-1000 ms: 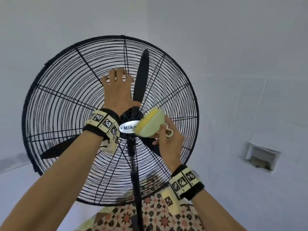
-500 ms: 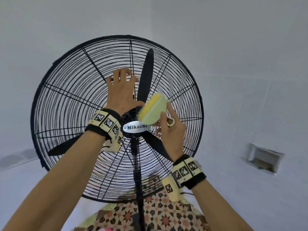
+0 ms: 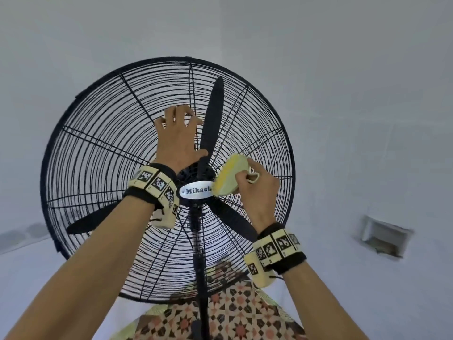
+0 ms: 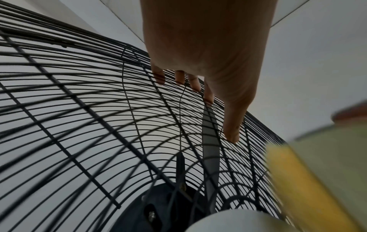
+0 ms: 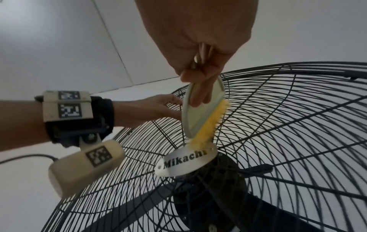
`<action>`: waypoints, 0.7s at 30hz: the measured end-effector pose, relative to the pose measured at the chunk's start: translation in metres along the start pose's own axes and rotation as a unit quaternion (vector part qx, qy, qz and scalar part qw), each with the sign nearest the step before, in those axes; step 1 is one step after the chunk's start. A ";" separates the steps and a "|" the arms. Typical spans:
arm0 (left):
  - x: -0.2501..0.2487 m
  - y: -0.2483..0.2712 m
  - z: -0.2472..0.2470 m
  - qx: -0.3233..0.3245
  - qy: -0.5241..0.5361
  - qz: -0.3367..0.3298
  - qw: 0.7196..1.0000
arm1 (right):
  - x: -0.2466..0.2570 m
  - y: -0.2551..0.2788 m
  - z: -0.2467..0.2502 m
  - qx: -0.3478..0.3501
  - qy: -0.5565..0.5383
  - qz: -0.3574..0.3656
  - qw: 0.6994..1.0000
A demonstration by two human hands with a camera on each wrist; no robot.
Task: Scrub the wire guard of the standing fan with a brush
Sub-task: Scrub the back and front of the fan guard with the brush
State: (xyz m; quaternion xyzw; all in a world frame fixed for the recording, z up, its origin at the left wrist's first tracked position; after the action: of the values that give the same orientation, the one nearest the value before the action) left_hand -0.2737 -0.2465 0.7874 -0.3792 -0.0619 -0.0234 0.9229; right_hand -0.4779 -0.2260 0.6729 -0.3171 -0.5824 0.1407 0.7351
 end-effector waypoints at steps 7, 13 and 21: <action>-0.005 0.002 -0.001 -0.005 0.002 0.008 1.000 | 0.013 -0.006 -0.002 0.024 0.015 0.043 0.999; -0.006 0.000 -0.002 -0.003 0.000 0.010 1.000 | 0.037 -0.017 0.004 0.020 0.033 0.087 0.995; -0.003 0.001 -0.002 -0.006 0.004 0.018 1.000 | 0.026 -0.038 0.010 -0.003 0.083 0.056 0.995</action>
State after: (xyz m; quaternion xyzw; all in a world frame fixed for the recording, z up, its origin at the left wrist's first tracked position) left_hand -0.2759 -0.2475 0.7849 -0.3860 -0.0511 -0.0084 0.9211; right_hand -0.4863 -0.2366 0.7175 -0.3620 -0.5013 0.1530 0.7708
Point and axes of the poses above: each hand's wrist, its own y-axis away from the middle knuckle, its own z-axis out of the back of the hand, x = y × z, the point moved 7 cm from there along -y, towards the middle knuckle, and after that the axes turned 6 degrees about x, right-handed, at the moved point
